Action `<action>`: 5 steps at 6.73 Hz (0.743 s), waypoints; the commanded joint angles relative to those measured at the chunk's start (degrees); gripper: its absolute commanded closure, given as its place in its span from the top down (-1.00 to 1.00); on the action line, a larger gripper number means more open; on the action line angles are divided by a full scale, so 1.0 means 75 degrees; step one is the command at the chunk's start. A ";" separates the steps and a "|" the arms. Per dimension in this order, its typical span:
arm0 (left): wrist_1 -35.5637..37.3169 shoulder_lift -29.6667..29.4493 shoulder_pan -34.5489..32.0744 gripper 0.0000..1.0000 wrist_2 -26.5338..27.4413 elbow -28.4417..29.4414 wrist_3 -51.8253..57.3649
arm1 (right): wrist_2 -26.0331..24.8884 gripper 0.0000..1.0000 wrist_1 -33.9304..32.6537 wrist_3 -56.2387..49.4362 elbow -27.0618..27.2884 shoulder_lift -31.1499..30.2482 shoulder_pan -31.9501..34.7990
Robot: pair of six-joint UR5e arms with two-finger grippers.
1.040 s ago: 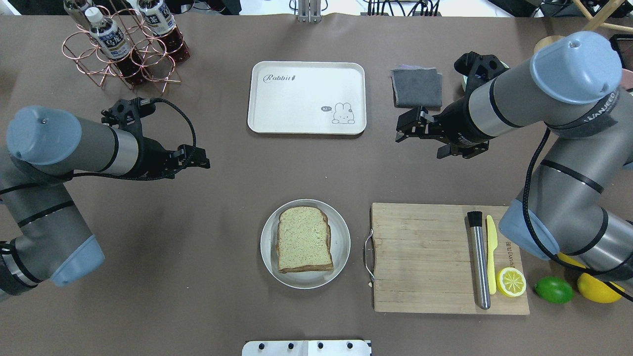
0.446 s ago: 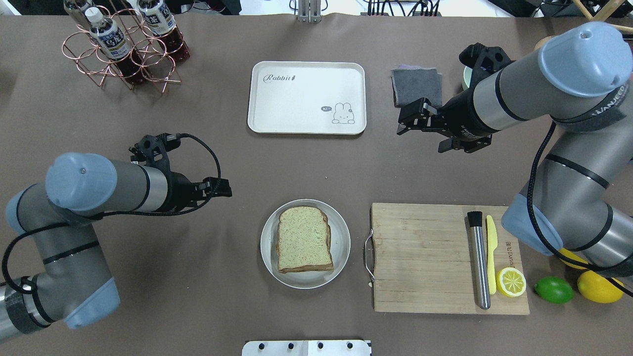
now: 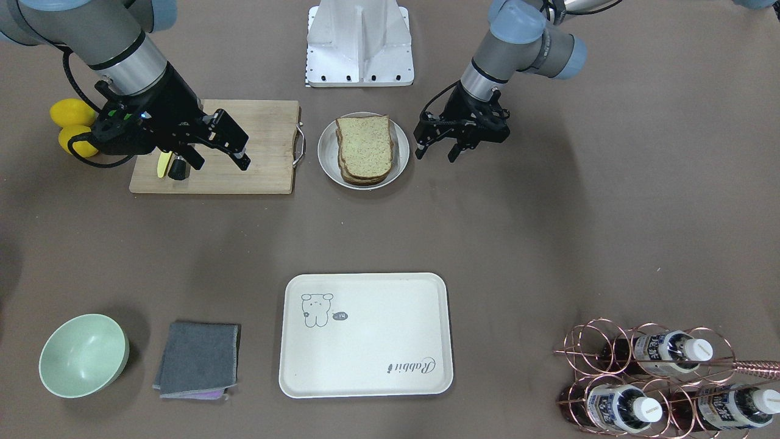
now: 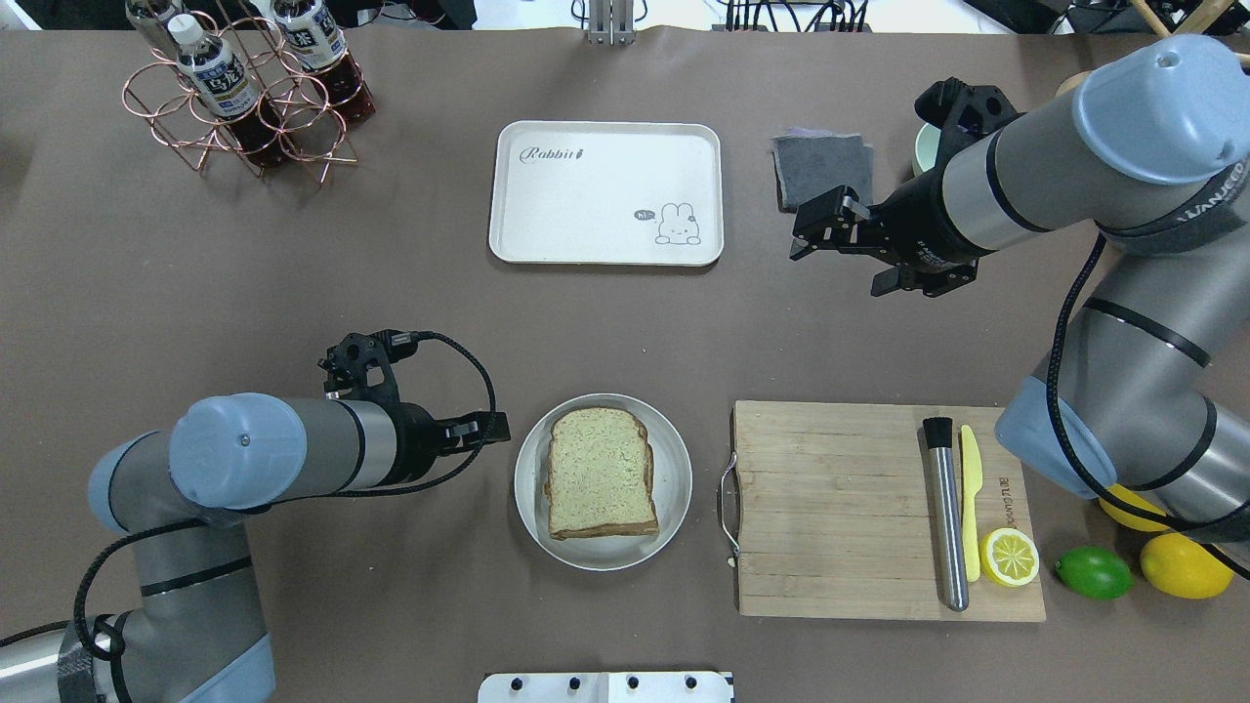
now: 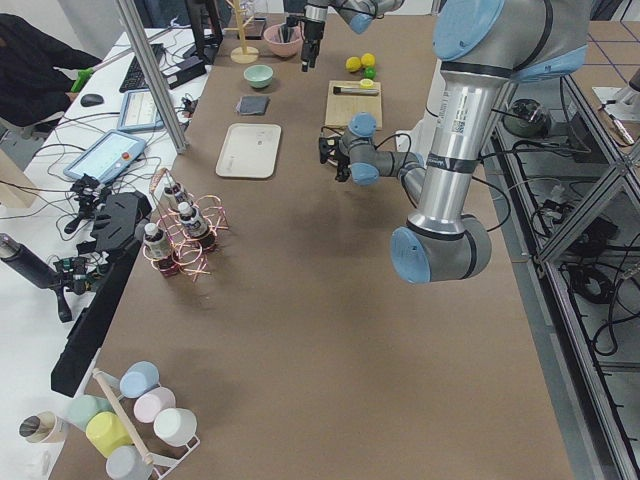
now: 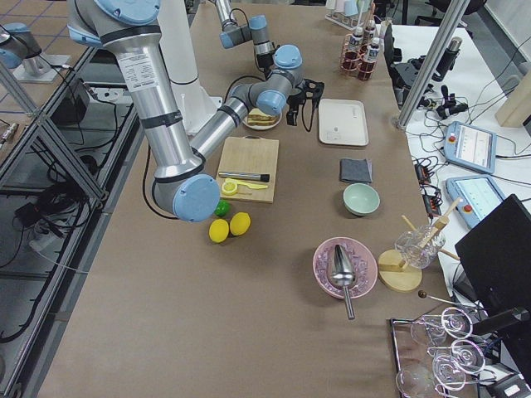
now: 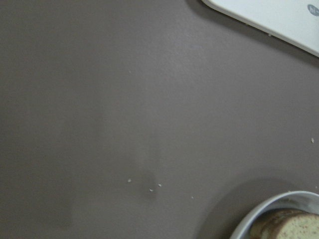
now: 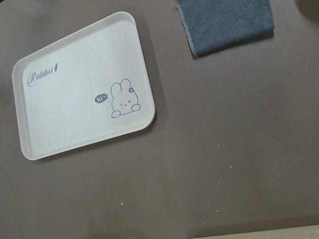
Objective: Make sandwich and place on tray
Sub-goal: 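Reach the left gripper to the plate rim and grasp the white plate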
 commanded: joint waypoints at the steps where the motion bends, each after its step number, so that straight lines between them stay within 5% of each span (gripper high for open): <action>1: 0.0001 -0.0074 0.0165 0.46 0.0211 0.0020 -0.0035 | -0.0014 1.00 0.0012 0.0000 -0.0030 -0.0026 0.0005; 5: -0.0011 -0.0227 0.1031 0.04 0.1264 0.0067 -0.0047 | 0.0009 1.00 0.0012 0.0000 0.0016 -0.0084 0.0099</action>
